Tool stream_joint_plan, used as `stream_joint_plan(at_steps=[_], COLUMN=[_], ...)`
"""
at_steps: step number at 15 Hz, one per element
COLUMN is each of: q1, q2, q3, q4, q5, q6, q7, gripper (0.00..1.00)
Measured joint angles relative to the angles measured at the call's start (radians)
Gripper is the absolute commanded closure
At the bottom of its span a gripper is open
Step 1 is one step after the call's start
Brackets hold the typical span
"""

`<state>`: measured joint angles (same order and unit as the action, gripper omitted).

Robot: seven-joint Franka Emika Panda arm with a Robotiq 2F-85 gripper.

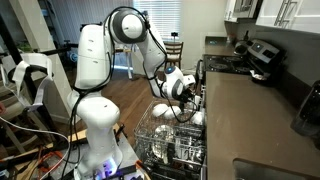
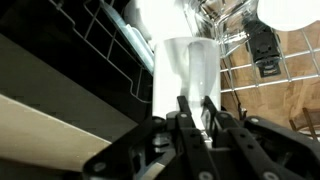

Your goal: Pick the cup in the dishwasher and put it on the counter

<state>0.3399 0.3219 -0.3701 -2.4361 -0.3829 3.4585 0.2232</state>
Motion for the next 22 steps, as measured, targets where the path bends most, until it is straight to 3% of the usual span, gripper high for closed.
stream_joint_plan(at_steps=[13,22], q1=[-0.001,0.004], q2=[-0.092,-0.093], q3=[0.026,-0.015], q4=[0.066,0.141], q5=[0.006,0.100], q6=[-0.001,-0.003], q7=[0.000,-0.016], gripper=[0.94,0.94])
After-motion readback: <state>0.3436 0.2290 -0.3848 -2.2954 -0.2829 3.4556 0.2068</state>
